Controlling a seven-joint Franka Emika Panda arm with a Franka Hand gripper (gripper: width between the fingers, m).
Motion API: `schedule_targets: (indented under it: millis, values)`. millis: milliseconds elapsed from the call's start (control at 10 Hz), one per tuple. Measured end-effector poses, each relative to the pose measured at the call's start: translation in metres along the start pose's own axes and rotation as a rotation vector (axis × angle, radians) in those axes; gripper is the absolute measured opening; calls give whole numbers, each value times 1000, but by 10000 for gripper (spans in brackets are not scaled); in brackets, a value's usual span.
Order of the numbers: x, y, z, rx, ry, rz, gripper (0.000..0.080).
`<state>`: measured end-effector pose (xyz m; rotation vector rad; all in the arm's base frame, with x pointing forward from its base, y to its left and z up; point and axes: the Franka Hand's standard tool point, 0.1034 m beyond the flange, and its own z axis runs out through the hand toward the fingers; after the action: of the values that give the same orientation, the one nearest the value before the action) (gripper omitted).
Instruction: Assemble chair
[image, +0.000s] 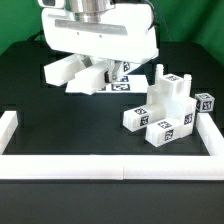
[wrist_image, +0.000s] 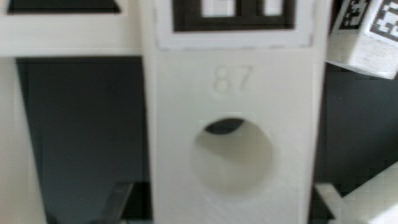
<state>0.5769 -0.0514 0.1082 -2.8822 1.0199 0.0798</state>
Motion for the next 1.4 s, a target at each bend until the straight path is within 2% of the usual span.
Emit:
schedule_targets:
  millis: [200,500,700,1200,1400]
  values:
    - [-11,-8,-9,5,-4,24,289]
    - [-26,-35,-22,9,-17,70,289]
    - [-26,-51,-24,9,-19,56,289]
    - [-27,-50,-20,7,-24,97,289]
    - [-29,-53,-21,7,-36,264,289]
